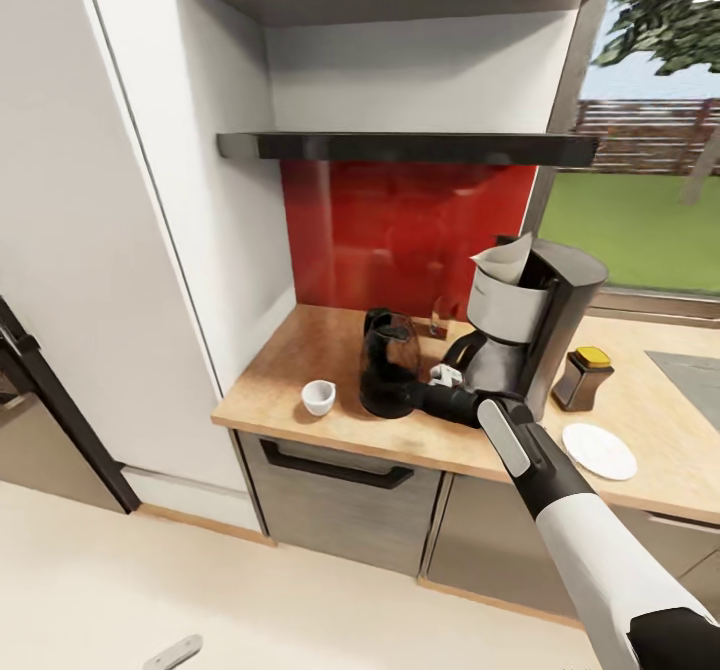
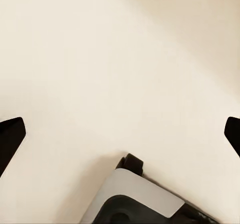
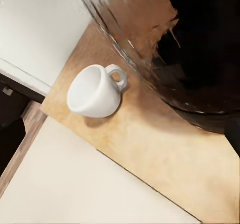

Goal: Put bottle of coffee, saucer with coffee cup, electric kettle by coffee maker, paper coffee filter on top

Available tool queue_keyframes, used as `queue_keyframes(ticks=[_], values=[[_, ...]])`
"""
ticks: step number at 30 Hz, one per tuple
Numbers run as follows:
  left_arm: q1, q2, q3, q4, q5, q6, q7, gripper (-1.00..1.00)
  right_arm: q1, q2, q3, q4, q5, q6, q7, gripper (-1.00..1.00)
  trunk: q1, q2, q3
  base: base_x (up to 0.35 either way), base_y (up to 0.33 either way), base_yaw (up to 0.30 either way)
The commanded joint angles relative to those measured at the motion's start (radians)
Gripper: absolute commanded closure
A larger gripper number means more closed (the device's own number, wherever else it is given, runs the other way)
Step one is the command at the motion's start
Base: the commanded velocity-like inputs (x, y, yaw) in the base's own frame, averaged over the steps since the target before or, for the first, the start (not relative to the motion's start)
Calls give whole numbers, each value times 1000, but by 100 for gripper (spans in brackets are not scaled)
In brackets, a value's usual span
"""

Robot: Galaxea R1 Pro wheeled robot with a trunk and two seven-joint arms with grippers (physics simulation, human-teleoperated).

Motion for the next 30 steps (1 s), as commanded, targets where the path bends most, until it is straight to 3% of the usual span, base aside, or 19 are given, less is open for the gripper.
queue_keyframes(ticks=[1, 12, 16, 19, 20, 22, 26, 28, 30], values=[[-1, 0, -2, 1, 10, -4, 0, -100, -1, -1, 1, 0, 0, 3, 1, -100, 0, -2, -2, 1, 287, -16], [0, 1, -2, 1, 10, -2, 1, -100, -1, -1, 1, 0, 0, 4, 1, -100, 0, -2, -2, -33, 309, -2], [0, 2, -4, 0, 4, 38, 1, -100, -1, -2, 1, 7, 1, 5, 1, -100, 0, -2, -2, 47, 313, 0], [0, 0, -5, 0, -29, 48, 0, -100, -1, -1, 2, 40, 1, 4, 0, -100, 0, -2, -2, 14, 314, 0], [0, 0, -6, 0, -72, 51, 0, -100, -1, -1, 2, 52, 1, 5, -1, -100, 0, -2, -2, 4, 314, 0], [0, 0, -6, 0, -107, 53, 0, -100, -1, -1, 1, 57, 1, 7, -3, -100, 0, -2, -2, 12, 220, 0], [0, 0, -7, 0, -135, 55, 0, -100, -1, 3, 0, 60, 1, 39, -12, -100, 0, -2, -2, 5, 64, 0], [0, -2, -8, 0, -139, 55, -1, -100, -1, 4, -2, 61, 1, 74, -58, -100, 0, -2, -2, 1, 15, 0], [0, -3, -9, 0, -141, 55, -2, -100, -1, 4, -3, 61, 1, 98, -179, -100, 0, -2, -2, 0, 5, 0]])
